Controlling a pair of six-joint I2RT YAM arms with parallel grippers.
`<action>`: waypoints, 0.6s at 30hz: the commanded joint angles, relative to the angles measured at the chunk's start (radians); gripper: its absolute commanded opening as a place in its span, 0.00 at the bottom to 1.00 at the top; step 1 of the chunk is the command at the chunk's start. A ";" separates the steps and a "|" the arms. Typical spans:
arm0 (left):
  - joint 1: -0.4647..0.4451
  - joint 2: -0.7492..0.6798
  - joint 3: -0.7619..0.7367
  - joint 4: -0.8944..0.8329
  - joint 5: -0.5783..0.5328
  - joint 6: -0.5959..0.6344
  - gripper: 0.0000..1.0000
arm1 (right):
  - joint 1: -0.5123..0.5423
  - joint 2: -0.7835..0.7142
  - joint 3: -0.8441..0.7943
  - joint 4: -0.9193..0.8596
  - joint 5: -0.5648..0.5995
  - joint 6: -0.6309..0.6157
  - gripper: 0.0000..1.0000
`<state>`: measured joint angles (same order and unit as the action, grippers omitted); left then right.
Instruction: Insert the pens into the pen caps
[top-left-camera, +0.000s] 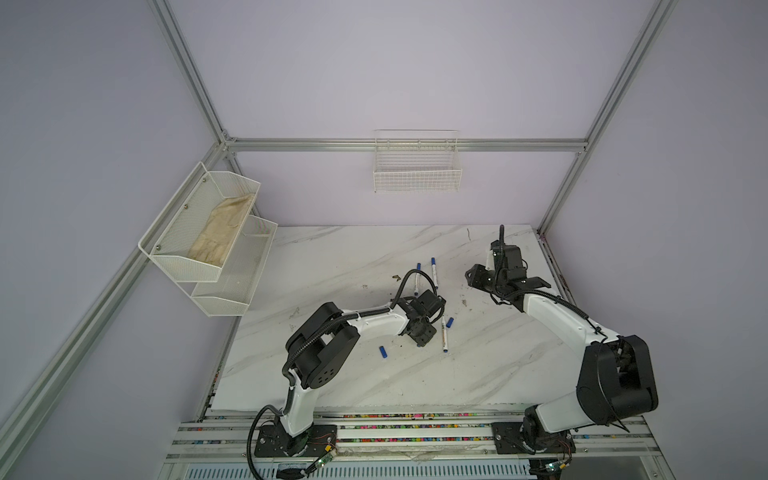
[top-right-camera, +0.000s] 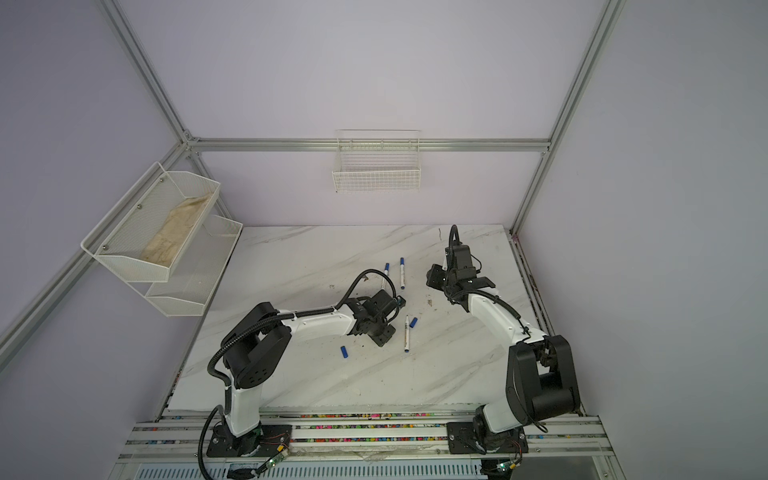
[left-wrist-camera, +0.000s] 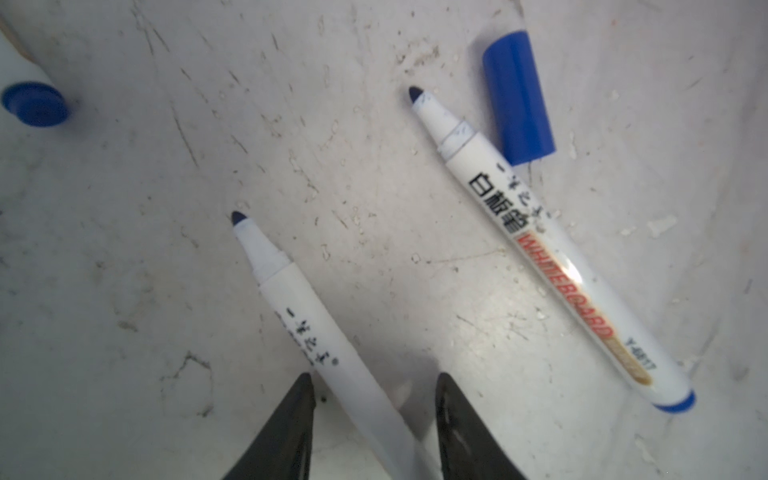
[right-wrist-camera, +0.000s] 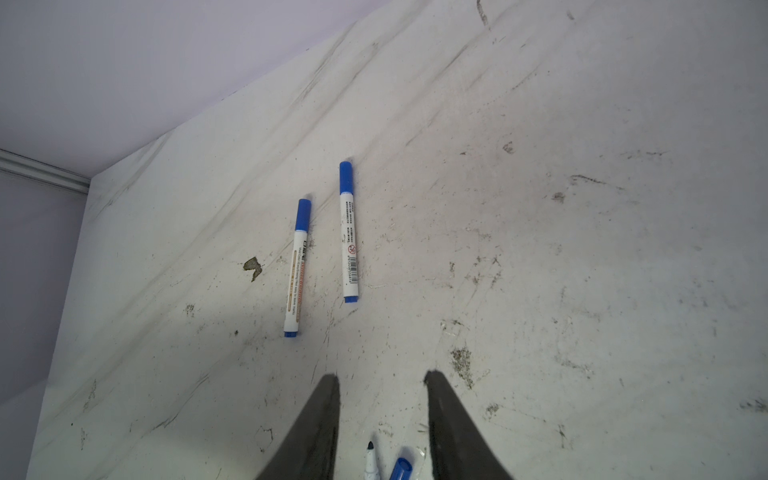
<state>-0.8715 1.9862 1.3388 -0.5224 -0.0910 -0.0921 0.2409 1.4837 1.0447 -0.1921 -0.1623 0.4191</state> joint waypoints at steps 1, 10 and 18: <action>0.013 0.021 0.045 -0.177 -0.007 -0.002 0.40 | -0.003 -0.023 -0.003 0.014 0.000 0.022 0.38; 0.104 0.053 0.090 -0.163 0.182 -0.063 0.09 | -0.009 -0.042 0.007 0.013 -0.006 0.030 0.38; 0.210 -0.081 0.030 0.147 0.323 -0.183 0.00 | -0.001 -0.056 0.000 0.066 -0.138 0.000 0.38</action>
<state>-0.7074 1.9961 1.3907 -0.5552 0.1410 -0.1921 0.2359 1.4605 1.0447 -0.1822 -0.2173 0.4324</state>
